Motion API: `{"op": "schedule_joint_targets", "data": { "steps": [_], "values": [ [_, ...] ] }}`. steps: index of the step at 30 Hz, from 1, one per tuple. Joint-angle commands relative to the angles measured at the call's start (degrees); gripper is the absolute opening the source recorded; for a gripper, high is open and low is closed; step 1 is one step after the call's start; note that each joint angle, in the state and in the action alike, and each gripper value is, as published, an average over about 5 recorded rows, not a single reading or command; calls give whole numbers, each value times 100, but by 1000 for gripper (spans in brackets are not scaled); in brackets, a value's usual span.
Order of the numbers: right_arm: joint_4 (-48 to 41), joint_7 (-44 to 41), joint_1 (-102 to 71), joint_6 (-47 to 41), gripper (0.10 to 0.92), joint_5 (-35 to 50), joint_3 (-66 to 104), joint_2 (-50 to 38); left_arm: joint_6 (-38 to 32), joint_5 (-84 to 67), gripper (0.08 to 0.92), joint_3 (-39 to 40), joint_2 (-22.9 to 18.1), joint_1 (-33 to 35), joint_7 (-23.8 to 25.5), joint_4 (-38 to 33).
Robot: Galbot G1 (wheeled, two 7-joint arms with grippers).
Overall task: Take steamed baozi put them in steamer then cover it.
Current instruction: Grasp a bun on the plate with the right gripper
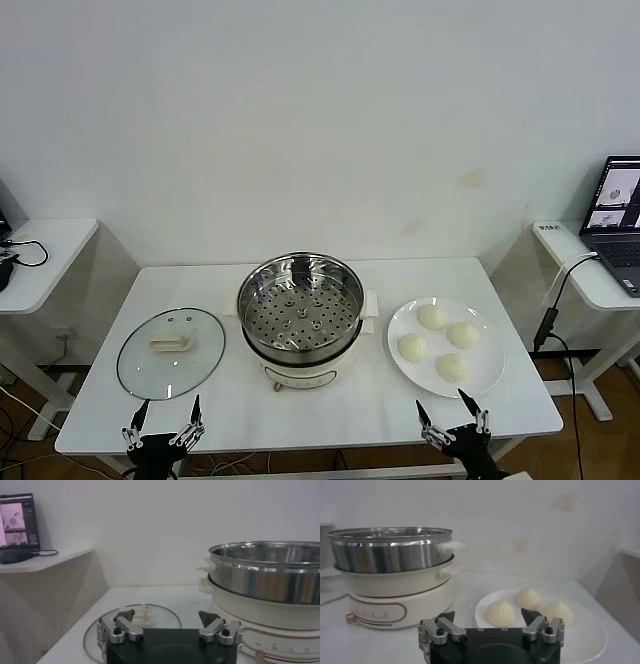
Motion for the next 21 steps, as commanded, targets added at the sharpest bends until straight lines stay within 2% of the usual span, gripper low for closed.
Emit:
{"op": "schedule_joint_targets", "data": {
  "steps": [1, 6, 11, 16, 21],
  "values": [
    [-5, 228, 326, -48, 823, -618, 136, -47, 462, 268, 823, -31, 12, 24, 5, -193],
    [-102, 441, 968, -430, 823, -1372, 311, -423, 743, 774, 823, -88, -10, -15, -14, -329],
    [-443, 305, 1815, -1129, 823, -1932, 349, -1166, 843, 1227, 823, -152, -4, -29, 217, -373],
    [-990, -370, 2710, -1683, 823, -2391, 172, -1948, 967, 1627, 823, -206, 24, -74, 411, -349],
    [-1734, -1648, 3917, -1804, 823, -2962, -354, -2689, 1120, 1812, 823, -168, 52, -189, 516, -270]
  ]
}}
